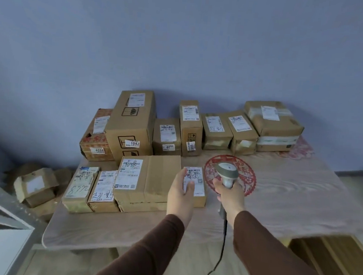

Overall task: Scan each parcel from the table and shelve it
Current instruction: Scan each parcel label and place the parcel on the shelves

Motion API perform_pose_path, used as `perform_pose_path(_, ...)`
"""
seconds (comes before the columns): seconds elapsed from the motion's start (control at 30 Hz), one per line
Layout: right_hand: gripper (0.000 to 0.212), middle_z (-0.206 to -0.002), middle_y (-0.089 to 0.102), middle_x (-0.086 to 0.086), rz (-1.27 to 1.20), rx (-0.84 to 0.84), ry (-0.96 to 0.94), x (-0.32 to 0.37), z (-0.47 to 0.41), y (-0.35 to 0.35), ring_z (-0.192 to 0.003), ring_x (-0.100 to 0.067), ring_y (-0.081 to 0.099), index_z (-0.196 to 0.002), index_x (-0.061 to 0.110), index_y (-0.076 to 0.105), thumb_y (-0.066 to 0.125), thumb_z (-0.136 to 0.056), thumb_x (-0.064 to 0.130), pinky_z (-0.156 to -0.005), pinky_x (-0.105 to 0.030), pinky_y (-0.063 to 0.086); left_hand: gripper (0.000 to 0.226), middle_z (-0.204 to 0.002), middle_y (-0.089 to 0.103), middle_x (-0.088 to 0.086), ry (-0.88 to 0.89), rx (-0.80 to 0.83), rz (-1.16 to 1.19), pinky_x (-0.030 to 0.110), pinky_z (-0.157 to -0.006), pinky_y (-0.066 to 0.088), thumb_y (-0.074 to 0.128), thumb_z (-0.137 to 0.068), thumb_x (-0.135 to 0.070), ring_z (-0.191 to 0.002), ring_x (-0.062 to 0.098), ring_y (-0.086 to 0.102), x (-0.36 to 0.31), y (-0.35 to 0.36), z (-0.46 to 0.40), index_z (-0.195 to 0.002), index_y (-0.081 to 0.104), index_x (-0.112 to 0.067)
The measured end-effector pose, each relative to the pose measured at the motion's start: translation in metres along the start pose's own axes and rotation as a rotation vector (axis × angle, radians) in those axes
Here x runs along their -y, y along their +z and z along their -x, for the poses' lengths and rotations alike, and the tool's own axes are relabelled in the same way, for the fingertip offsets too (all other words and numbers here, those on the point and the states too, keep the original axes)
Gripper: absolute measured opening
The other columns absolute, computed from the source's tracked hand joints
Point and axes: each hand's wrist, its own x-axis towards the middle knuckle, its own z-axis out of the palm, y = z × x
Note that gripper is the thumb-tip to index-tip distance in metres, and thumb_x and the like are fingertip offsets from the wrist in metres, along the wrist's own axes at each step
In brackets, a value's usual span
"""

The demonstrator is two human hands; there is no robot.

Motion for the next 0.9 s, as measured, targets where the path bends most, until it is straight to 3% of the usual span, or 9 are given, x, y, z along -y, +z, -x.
perform_pose_path(0.13, 0.021, -0.096, 0.071, -0.014, -0.048, 0.010, 0.118, -0.014, -0.022, 0.009, -0.087, -0.026, 0.065, -0.111, 0.009, 0.069, 0.073, -0.094, 0.022, -0.087, -0.060, 0.058, 0.059, -0.169, 0.029, 0.002, -0.069, 0.074, -0.094, 0.032, -0.125, 0.025, 0.043, -0.111, -0.026, -0.155, 0.019, 0.029, 0.011, 0.037, -0.024, -0.165, 0.021, -0.018)
perform_pose_path(0.23, 0.018, -0.100, 0.073, -0.018, -0.040, 0.051, 0.126, -0.024, -0.034, 0.013, -0.089, -0.030, 0.067, -0.110, 0.007, 0.071, 0.072, -0.095, 0.017, -0.089, -0.050, 0.058, 0.060, -0.168, 0.028, 0.010, -0.166, 0.044, -0.165, 0.038, -0.127, 0.022, 0.042, -0.110, -0.023, -0.155, 0.025, 0.026, 0.022, 0.053, -0.048, -0.163, 0.019, -0.009)
perform_pose_path(0.3, 0.018, -0.103, 0.076, -0.014, -0.020, 0.071, 0.124, -0.029, -0.042, 0.016, -0.097, -0.032, 0.071, -0.110, 0.010, 0.072, 0.072, -0.095, 0.020, -0.093, -0.050, 0.057, 0.062, -0.168, 0.030, 0.012, -0.232, 0.019, -0.203, 0.042, -0.126, 0.023, 0.043, -0.109, -0.024, -0.154, 0.028, 0.028, 0.027, 0.062, -0.061, -0.164, 0.019, -0.008)
perform_pose_path(0.47, 0.017, -0.102, 0.077, -0.014, -0.019, 0.139, 0.169, -0.042, -0.065, 0.019, -0.100, -0.036, 0.072, -0.109, 0.010, 0.072, 0.071, -0.094, 0.019, -0.092, -0.052, 0.057, 0.060, -0.161, 0.039, 0.014, -0.383, -0.060, -0.227, 0.050, -0.119, 0.033, 0.044, -0.108, -0.031, -0.145, 0.036, 0.041, 0.038, 0.081, -0.076, -0.162, 0.025, -0.012)
perform_pose_path(0.57, 0.016, -0.101, 0.077, -0.015, -0.008, 0.210, 0.187, -0.049, -0.075, 0.017, -0.097, -0.035, 0.072, -0.106, 0.011, 0.073, 0.073, -0.093, 0.019, -0.085, -0.047, 0.057, 0.061, -0.164, 0.036, 0.015, -0.437, -0.116, -0.268, 0.046, -0.122, 0.027, 0.045, -0.107, -0.030, -0.148, 0.037, 0.034, 0.040, 0.091, -0.082, -0.161, 0.027, -0.012)
perform_pose_path(0.7, 0.025, -0.098, 0.076, -0.009, 0.022, 0.255, 0.198, -0.059, -0.083, 0.007, -0.095, -0.032, 0.070, -0.113, 0.009, 0.071, 0.076, -0.091, 0.020, -0.094, -0.050, 0.056, 0.058, -0.165, 0.033, 0.015, -0.512, -0.121, -0.405, 0.037, -0.121, 0.019, 0.045, -0.107, -0.028, -0.151, 0.037, 0.027, 0.039, 0.100, -0.091, -0.159, 0.027, -0.009)
perform_pose_path(0.77, 0.022, -0.092, 0.074, -0.005, 0.039, 0.231, 0.196, -0.063, -0.089, -0.002, -0.091, -0.028, 0.068, -0.109, 0.010, 0.070, 0.077, -0.091, 0.020, -0.094, -0.048, 0.055, 0.051, -0.160, 0.040, 0.016, -0.560, -0.103, -0.482, 0.036, -0.119, 0.023, 0.043, -0.107, -0.025, -0.147, 0.038, 0.034, 0.039, 0.103, -0.095, -0.154, 0.034, -0.008)
perform_pose_path(0.9, 0.023, -0.100, 0.075, -0.007, 0.034, 0.220, 0.211, -0.071, -0.103, -0.020, -0.098, -0.028, 0.069, -0.110, 0.011, 0.069, 0.079, -0.090, 0.017, -0.098, -0.051, 0.056, 0.039, -0.147, 0.051, 0.017, -0.618, -0.054, -0.500, 0.038, -0.118, 0.033, 0.045, -0.105, -0.025, -0.140, 0.034, 0.044, 0.048, 0.108, -0.096, -0.140, 0.052, -0.009)
